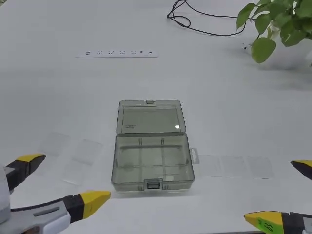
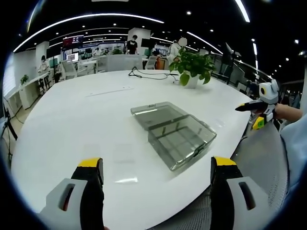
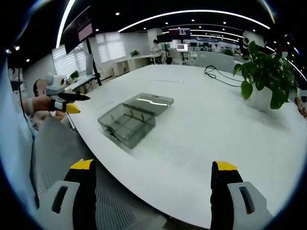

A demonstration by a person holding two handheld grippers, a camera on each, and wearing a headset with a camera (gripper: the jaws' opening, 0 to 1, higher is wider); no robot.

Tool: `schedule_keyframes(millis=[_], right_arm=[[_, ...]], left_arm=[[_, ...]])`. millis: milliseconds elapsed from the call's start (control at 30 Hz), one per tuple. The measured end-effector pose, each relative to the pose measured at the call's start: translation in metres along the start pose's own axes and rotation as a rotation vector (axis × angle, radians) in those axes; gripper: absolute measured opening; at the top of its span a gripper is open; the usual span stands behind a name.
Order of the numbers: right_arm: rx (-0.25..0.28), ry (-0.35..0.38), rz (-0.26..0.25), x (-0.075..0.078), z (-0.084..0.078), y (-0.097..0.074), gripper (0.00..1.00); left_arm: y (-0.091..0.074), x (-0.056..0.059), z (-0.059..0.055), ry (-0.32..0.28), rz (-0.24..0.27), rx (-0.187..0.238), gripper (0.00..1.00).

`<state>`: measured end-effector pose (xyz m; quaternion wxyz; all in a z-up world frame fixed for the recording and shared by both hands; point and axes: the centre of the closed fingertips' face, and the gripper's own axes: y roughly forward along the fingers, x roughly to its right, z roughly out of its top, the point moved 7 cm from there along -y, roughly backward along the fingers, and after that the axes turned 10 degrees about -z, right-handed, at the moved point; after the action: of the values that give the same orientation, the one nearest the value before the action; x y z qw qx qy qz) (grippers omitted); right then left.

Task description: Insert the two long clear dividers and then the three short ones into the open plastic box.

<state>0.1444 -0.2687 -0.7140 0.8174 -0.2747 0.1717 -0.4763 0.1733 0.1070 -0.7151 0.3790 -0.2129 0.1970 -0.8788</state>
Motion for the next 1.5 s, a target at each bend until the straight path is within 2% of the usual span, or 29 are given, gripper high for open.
schedule_keyframes(millis=[67,167,267,300,467,533,633,733,767,833,867,933,967,1067,1133,1167,1200,1267,1333,1367,1400,1500], right_arm=[[-0.001,-0.004,-0.001,0.0,0.0,-0.001,1.0],[-0.001,-0.002,0.004,0.0,-0.001,-0.002,1.0],[-0.004,-0.005,0.003,0.002,-0.001,-0.002,1.0],[-0.002,-0.002,0.003,0.002,-0.001,-0.003,1.0],[0.002,0.004,0.008,0.003,-0.003,-0.002,1.0],[0.002,0.004,0.012,0.002,-0.004,-0.001,1.0],[0.011,0.007,0.013,0.002,-0.003,-0.001,1.0],[0.015,0.008,0.016,0.002,-0.002,0.0,1.0],[0.014,0.007,0.019,0.002,-0.002,0.0,1.0],[0.007,-0.012,0.019,0.003,-0.003,0.0,1.0],[0.002,-0.019,0.018,0.004,-0.004,0.0,1.0],[0.004,-0.018,0.02,0.004,-0.005,0.0,1.0],[0.006,-0.014,0.02,0.004,-0.005,0.0,1.0],[0.005,-0.013,0.02,0.003,-0.007,0.001,1.0],[0.004,-0.011,0.022,0.002,-0.008,0.001,1.0],[0.005,-0.011,0.026,0.001,-0.009,0.001,1.0],[0.005,-0.011,0.03,0.001,-0.01,0.002,1.0],[0.003,-0.016,0.03,0.0,-0.011,0.002,1.0],[0.004,-0.017,0.032,0.0,-0.011,0.002,1.0],[0.005,-0.018,0.033,0.0,-0.011,0.002,1.0],[0.005,-0.02,0.033,0.0,-0.011,0.001,1.0],[0.006,-0.023,0.033,0.0,-0.011,0.001,1.0]], left_arm=[[0.001,-0.004,-0.001,-0.003,0.007,-0.005,0.91],[0.001,-0.011,-0.004,-0.002,0.025,-0.035,0.88],[0.002,-0.021,-0.006,-0.007,0.04,-0.035,0.84],[0.002,-0.024,-0.009,-0.015,0.033,-0.054,0.84],[0.007,-0.036,-0.013,-0.037,0.034,-0.085,0.79],[0.01,-0.041,-0.015,-0.051,0.039,-0.113,0.81],[0.014,-0.044,-0.014,-0.016,0.038,-0.142,0.75],[0.021,-0.048,-0.015,-0.023,0.018,-0.188,0.73],[0.022,-0.05,-0.016,-0.01,0.016,-0.214,0.73],[0.026,-0.054,-0.015,0.024,0.018,-0.241,0.71],[0.027,-0.056,-0.016,0.019,0.01,-0.264,0.7],[0.031,-0.058,-0.015,0.005,-0.004,-0.279,0.69],[0.031,-0.059,-0.016,-0.001,-0.001,-0.296,0.68],[0.034,-0.061,-0.017,0.026,0.003,-0.342,0.63],[0.037,-0.061,-0.018,0.027,-0.003,-0.371,0.62],[0.038,-0.061,-0.021,0.008,-0.009,-0.404,0.61],[0.039,-0.061,-0.021,0.015,-0.014,-0.409,0.6],[0.041,-0.062,-0.023,0.016,-0.031,-0.465,0.57],[0.045,-0.062,-0.024,0.028,-0.047,-0.492,0.54],[0.047,-0.063,-0.024,0.026,-0.038,-0.512,0.52],[0.047,-0.064,-0.025,0.047,-0.047,-0.535,0.51],[0.053,-0.065,-0.026,0.038,-0.043,-0.566,0.51]])
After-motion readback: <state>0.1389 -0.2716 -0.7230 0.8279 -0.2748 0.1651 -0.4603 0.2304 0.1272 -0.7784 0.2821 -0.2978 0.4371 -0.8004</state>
